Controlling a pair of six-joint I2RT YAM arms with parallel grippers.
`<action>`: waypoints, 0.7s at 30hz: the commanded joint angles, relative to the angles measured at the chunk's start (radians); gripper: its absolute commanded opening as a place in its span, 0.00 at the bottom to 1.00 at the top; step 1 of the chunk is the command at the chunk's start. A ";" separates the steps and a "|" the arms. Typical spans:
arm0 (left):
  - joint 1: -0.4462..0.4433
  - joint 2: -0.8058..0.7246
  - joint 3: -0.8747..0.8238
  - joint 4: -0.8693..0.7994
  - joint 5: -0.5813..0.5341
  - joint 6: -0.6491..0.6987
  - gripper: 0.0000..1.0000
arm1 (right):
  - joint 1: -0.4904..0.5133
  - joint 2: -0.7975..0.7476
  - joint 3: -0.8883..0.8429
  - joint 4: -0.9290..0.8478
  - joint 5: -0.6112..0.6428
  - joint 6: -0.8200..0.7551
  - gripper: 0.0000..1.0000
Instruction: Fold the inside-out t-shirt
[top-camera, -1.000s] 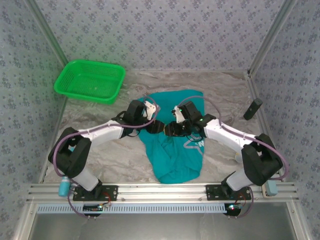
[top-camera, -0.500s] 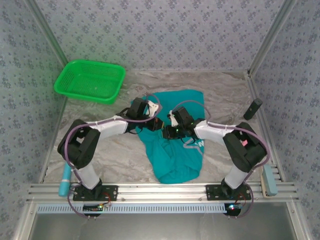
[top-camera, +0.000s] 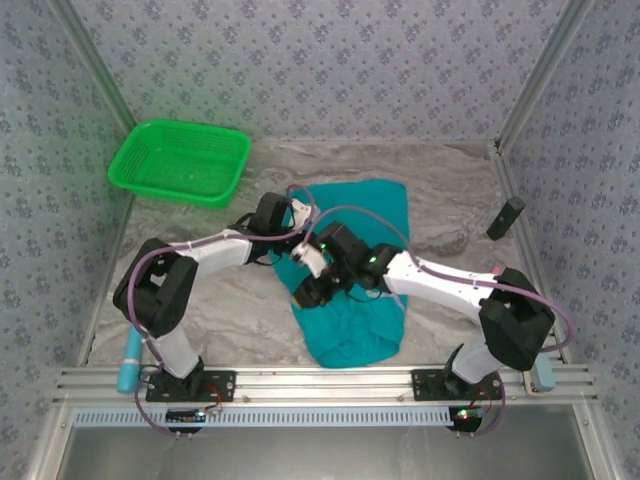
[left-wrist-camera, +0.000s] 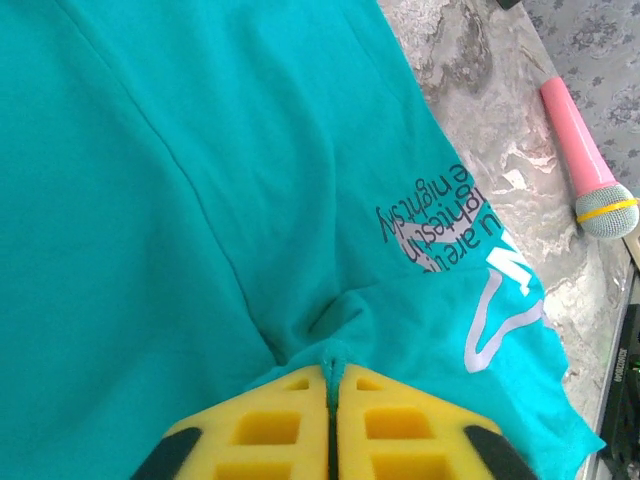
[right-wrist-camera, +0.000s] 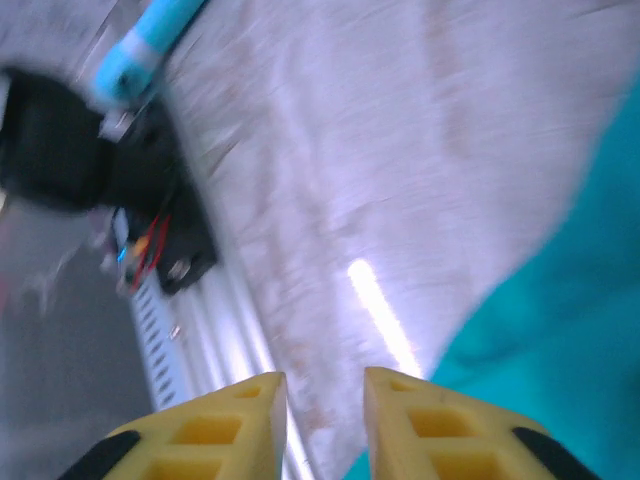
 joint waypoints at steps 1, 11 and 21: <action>0.004 -0.026 -0.009 0.023 -0.002 -0.008 0.19 | 0.011 0.023 0.009 -0.092 -0.061 -0.053 0.32; 0.011 -0.133 -0.107 -0.055 -0.032 0.021 0.33 | -0.177 -0.149 -0.110 -0.026 0.231 -0.003 0.45; 0.017 -0.153 -0.140 -0.037 0.003 -0.004 0.27 | -0.218 0.043 -0.112 0.088 0.069 0.031 0.54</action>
